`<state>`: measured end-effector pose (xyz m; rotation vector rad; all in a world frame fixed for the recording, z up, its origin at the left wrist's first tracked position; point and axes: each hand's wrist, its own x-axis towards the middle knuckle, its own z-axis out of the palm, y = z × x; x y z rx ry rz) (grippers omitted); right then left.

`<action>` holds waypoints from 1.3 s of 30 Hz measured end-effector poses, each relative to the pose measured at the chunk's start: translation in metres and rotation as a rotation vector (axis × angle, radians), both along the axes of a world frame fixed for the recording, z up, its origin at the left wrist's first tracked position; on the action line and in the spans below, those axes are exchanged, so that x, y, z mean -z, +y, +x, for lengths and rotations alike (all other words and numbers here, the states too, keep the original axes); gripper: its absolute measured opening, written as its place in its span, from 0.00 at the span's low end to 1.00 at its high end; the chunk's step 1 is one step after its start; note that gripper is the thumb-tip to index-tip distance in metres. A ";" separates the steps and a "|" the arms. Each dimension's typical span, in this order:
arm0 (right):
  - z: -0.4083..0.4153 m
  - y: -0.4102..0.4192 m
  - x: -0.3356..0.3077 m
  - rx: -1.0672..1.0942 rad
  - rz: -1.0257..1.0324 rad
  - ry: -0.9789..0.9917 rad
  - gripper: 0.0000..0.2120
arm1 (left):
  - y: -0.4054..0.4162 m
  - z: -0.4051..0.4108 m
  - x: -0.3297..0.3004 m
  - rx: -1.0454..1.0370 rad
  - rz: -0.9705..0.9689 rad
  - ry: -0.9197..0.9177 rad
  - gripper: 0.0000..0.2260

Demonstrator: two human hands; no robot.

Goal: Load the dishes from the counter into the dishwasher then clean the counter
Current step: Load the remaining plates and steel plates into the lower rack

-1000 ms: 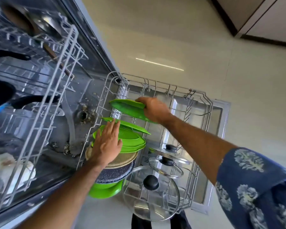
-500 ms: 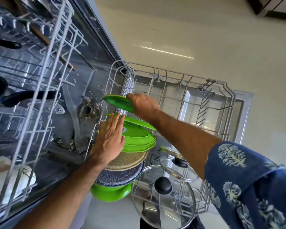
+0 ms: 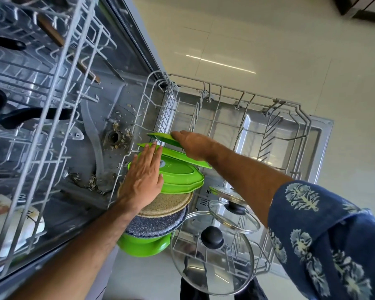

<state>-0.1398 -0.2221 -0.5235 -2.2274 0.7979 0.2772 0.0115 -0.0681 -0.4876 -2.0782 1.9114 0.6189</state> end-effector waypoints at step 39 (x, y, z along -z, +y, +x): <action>-0.107 0.187 -0.388 -0.381 -0.251 -0.066 0.34 | 0.192 -0.134 -0.376 -0.286 0.040 -0.144 0.32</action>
